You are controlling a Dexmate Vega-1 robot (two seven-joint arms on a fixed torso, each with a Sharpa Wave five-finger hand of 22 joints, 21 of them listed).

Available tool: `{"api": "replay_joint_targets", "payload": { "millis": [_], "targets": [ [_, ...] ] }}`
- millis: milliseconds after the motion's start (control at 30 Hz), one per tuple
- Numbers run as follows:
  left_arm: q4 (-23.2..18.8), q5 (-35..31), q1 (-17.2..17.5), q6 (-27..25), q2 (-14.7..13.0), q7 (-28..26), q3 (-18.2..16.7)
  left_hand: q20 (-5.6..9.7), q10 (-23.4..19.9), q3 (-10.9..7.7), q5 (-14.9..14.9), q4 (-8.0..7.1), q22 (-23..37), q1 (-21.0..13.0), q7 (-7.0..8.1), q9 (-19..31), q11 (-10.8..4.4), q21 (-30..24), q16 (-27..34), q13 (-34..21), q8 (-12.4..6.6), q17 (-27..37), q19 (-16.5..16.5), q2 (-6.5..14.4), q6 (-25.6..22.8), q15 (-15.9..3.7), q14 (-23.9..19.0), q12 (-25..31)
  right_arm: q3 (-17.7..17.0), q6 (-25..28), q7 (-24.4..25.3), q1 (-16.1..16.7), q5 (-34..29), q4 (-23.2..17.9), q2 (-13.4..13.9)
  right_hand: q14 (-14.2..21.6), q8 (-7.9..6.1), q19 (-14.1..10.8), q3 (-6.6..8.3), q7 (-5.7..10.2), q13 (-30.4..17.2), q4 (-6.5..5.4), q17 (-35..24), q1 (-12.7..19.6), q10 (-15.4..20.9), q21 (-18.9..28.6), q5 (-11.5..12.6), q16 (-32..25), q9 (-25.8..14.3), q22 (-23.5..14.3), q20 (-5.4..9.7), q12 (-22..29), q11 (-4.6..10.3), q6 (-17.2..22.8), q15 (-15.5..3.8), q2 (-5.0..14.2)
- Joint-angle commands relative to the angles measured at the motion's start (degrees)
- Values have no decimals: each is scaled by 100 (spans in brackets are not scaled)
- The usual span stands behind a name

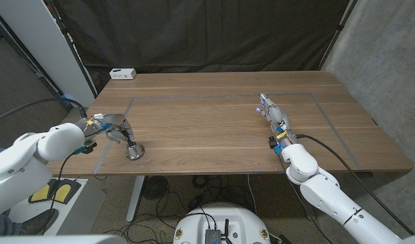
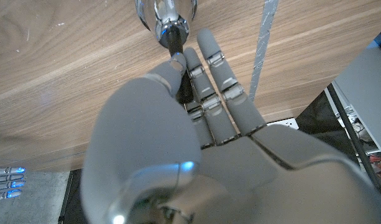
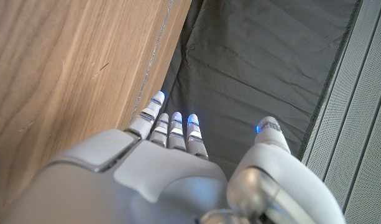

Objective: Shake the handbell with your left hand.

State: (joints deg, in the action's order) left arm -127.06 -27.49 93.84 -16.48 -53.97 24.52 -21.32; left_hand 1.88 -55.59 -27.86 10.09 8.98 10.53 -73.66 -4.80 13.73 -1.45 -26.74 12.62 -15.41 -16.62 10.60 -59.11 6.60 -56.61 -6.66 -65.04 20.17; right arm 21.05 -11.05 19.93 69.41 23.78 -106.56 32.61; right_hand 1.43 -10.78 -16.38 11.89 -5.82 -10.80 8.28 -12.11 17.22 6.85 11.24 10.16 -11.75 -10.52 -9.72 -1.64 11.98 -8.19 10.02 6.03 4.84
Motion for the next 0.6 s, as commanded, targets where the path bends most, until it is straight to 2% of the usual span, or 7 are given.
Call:
{"api": "replay_joint_targets", "payload": {
  "millis": [33, 600],
  "targets": [
    [-233, -63, -31, -166, -130, 130, -173, 3, -144, -30, 15, 11, 13, -57, -5, 25, -99, -61, 5, -500, -21, -6, -78, 86, -63, -76, -87, 141, -42, -74, 12, 53, 1, -19, 10, 29, 5, -40, 26, -13, -11, -32, -31, 52, 11, -10, -10, -15, -16, -10, 13, 11, -39, 5, 11, 7],
    [-419, -242, -166, -142, -75, 327, -292, 9, -125, -25, 20, -5, 11, -25, 10, 91, -112, -88, -3, -677, -37, 15, -77, 105, -36, -87, -117, 190, -36, -216, -40, 44, 16, 97, -54, 30, 7, -50, 26, -14, -12, -31, -32, 57, 9, -10, -9, -14, -16, -9, 13, 10, -51, -4, 17, 6]
  ]
}}
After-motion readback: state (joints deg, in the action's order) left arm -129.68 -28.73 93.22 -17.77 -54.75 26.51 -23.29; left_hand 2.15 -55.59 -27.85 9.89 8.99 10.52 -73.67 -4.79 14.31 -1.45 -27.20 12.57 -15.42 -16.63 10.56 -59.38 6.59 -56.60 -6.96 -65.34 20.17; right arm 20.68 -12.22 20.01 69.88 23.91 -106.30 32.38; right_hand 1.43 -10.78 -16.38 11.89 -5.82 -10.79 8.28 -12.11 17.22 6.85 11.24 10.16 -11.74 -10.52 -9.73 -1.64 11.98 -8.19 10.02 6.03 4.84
